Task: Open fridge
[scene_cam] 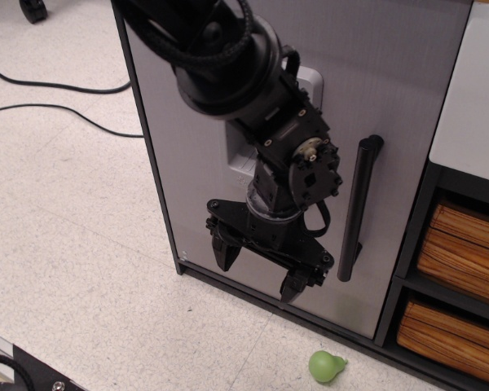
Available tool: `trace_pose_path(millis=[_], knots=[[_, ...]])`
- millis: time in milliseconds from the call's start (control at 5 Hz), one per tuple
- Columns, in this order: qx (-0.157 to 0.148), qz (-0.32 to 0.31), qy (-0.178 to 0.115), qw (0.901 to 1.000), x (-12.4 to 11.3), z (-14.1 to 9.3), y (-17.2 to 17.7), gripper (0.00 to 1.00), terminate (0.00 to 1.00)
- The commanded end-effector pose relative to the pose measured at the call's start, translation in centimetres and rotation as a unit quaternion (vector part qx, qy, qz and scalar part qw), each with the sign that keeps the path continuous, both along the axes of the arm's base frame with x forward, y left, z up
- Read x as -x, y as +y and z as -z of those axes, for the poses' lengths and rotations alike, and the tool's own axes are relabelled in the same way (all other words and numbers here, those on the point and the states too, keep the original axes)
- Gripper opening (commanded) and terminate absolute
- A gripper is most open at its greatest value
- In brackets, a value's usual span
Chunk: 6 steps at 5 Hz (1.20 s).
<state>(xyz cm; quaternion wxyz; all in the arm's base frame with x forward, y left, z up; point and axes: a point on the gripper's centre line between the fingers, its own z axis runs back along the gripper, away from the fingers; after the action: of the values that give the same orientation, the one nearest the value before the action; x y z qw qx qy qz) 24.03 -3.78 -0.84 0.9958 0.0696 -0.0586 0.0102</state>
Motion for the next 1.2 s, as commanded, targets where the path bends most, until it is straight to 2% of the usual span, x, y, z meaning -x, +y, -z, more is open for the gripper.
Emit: trace_pose_path(millis=[0,200,800,1000], knots=[[0.000,0.000,0.000,1.0000,0.0,0.0,0.0,1.00,0.00],[0.013,-0.005,-0.042,0.9990,-2.2,-0.9,-1.1,1.00,0.00],[0.058,-0.016,-0.091,0.9941,-8.1,-4.0,-3.7,1.00,0.00],[0.054,-0.006,-0.118,0.9915,-9.3,-4.8,-4.1,1.00,0.00]])
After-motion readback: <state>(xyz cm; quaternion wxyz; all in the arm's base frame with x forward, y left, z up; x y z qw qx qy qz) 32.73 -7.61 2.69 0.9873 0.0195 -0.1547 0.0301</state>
